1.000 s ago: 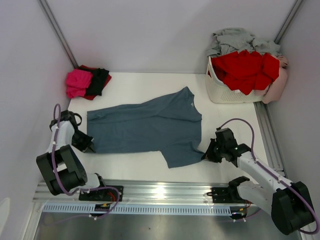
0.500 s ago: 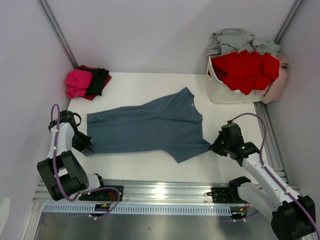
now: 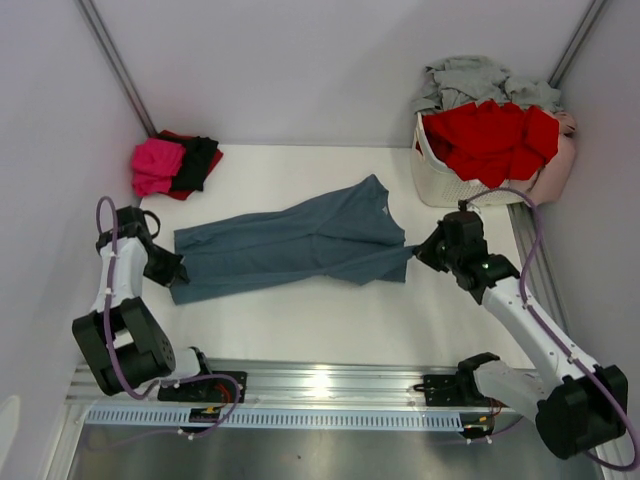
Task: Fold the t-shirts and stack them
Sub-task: Fold the other side of the tshirt into a rectangle
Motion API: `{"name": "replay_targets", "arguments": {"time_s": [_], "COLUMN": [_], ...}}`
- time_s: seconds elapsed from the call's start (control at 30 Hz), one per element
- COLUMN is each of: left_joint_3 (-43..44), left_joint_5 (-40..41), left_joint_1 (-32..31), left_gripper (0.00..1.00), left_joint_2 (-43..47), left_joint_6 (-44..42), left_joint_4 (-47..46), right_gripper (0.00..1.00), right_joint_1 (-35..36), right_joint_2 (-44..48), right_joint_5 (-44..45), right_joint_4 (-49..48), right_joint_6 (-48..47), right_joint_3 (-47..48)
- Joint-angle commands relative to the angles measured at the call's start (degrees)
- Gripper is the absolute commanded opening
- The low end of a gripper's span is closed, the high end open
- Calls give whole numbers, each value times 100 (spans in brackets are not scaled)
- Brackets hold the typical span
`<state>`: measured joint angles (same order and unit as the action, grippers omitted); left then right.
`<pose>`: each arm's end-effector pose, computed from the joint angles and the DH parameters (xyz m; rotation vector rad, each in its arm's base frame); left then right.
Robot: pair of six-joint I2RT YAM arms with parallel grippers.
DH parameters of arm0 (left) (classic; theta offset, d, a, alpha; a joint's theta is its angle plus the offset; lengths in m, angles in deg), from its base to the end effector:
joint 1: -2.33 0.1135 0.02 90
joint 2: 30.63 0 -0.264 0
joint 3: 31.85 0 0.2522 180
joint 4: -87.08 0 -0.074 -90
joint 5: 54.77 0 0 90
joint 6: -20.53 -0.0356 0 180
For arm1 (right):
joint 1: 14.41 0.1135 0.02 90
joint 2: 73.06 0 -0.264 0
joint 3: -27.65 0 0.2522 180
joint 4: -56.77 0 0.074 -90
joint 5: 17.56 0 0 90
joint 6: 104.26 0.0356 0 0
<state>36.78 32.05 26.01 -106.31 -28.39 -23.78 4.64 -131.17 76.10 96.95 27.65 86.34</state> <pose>0.2125 0.0910 0.2320 -1.5495 2.4617 -0.1331 0.2060 0.0687 0.2704 0.4913 2.2552 0.4873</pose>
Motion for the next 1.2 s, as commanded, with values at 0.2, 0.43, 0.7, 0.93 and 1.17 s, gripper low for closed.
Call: {"name": "replay_targets", "arguments": {"time_s": [0.2, 0.43, 0.7, 0.93, 1.17], "left_joint_3": [1280, 2351, 3002, 3555, 4153], "left_joint_5": [291, 661, 863, 819, 881], "left_joint_1": [-557, -707, -716, -725, -733], "left_gripper": [0, 1, 1, 0, 1], "left_joint_2": [-1272, -2090, -2793, -3593, -4182], "left_joint_6": [409, 497, 471, 462, 401], "left_joint_4": [-501, -379, -290, -176, -54], "right_gripper": [0, 0, 0, 0, 0], "right_joint_1": [-24, 11, 20, 152, 196], "right_joint_2": [-1473, -2097, -3496, -4955, -5904], "right_joint_5": [135, 504, 627, 592, 653], "right_joint_4": [-1181, -1885, -2069, -2088, -2036], "right_joint_6": [-78, -33, -385, -614, -816], "right_joint_3": [938, 1237, 2571, 3882, 4700]}}
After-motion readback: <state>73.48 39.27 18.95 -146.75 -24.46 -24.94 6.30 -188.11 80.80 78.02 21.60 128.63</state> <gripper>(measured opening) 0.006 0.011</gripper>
